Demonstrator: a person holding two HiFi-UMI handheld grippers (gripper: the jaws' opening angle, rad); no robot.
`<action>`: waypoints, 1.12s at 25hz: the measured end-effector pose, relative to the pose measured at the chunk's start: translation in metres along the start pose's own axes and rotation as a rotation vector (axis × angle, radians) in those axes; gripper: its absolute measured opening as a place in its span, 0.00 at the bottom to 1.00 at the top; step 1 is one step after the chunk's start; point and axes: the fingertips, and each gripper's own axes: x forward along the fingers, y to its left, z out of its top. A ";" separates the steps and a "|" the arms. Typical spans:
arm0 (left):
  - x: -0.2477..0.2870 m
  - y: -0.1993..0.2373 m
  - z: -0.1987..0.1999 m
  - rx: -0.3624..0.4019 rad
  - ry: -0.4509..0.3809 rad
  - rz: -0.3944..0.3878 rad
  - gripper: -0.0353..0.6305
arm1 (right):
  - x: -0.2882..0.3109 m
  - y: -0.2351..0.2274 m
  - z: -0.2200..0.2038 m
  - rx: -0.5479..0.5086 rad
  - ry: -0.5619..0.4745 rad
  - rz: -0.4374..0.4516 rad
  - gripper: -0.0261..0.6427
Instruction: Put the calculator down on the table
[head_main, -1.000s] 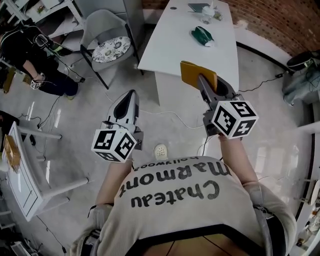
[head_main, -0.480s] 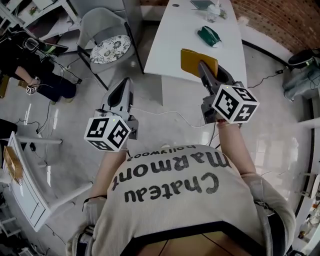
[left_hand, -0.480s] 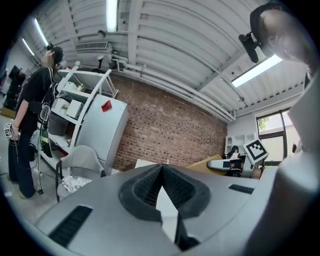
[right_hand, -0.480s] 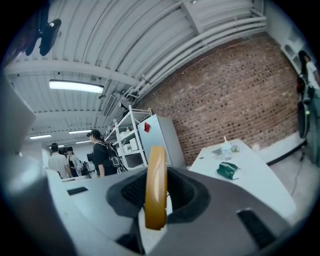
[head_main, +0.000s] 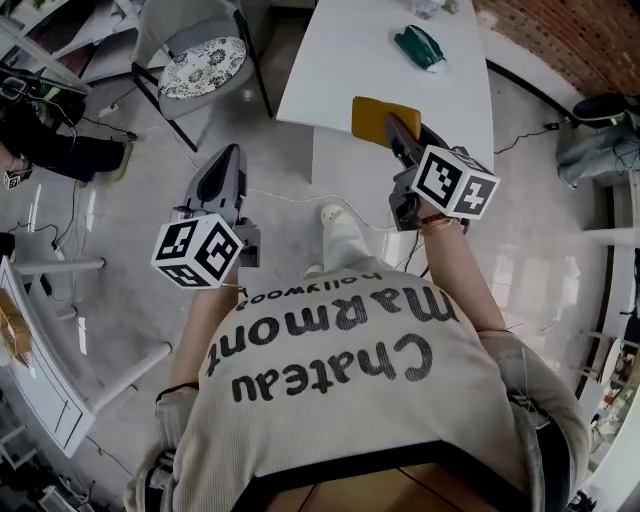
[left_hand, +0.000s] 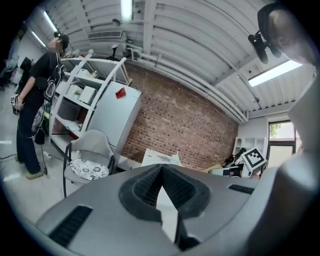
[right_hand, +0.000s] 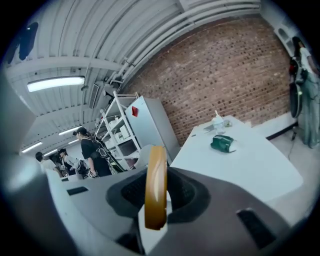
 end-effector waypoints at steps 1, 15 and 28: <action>0.002 0.005 0.000 -0.004 -0.001 0.007 0.05 | 0.008 -0.003 -0.002 0.003 0.011 -0.003 0.17; 0.038 0.071 0.018 -0.078 -0.046 0.179 0.05 | 0.139 -0.016 -0.014 -0.092 0.211 0.067 0.17; 0.077 0.104 0.012 -0.109 -0.031 0.271 0.05 | 0.215 -0.021 -0.035 -0.101 0.361 0.134 0.17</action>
